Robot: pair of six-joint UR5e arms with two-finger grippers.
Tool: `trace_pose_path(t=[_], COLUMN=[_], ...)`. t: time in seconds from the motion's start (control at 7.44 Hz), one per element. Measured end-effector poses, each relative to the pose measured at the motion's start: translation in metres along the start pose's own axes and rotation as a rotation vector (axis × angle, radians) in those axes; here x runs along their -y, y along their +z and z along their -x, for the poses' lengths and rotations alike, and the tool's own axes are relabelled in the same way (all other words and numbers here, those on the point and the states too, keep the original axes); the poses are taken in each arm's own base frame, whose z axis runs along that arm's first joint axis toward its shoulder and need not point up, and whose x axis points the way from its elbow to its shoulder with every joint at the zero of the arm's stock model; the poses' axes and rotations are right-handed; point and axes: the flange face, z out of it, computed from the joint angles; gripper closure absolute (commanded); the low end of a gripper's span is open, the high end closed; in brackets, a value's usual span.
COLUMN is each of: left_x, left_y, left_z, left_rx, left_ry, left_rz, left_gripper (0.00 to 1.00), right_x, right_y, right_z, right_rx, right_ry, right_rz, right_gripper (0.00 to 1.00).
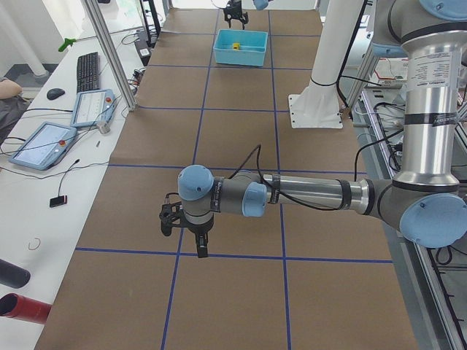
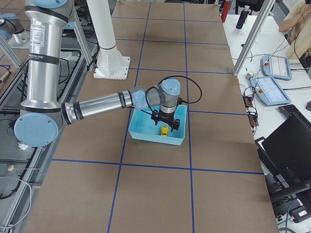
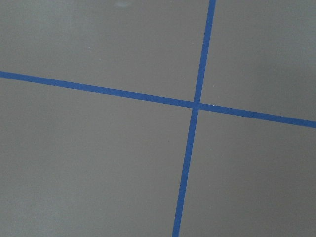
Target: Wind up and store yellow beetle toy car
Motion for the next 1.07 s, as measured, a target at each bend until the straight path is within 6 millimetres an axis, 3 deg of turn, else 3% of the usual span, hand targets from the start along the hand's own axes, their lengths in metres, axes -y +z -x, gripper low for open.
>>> trace_pose_path(t=[0.4, 0.54, 0.81, 1.07], left_x=[0.000, 0.000, 0.000, 0.000], left_y=[0.000, 0.000, 0.001, 0.001], left_z=[-0.001, -0.001, 0.000, 0.000], left_rx=[0.000, 0.000, 0.000, -0.001], left_ry=[0.001, 0.000, -0.001, -0.002], left_rz=[0.001, 0.002, 0.003, 0.004], left_gripper=[0.00, 0.00, 0.00, 0.00], right_x=[-0.155, -0.192, -0.220, -0.233], right_y=[-0.042, -0.048, -0.054, -0.041], right_z=[-0.035, -0.038, -0.044, -0.057], right_rx=[0.024, 0.026, -0.019, -0.061], right_ry=[0.500, 0.720, 1.215, 1.382], right_rz=[0.028, 0.019, 0.026, -0.007], right_gripper=[0.01, 0.01, 0.01, 0.01])
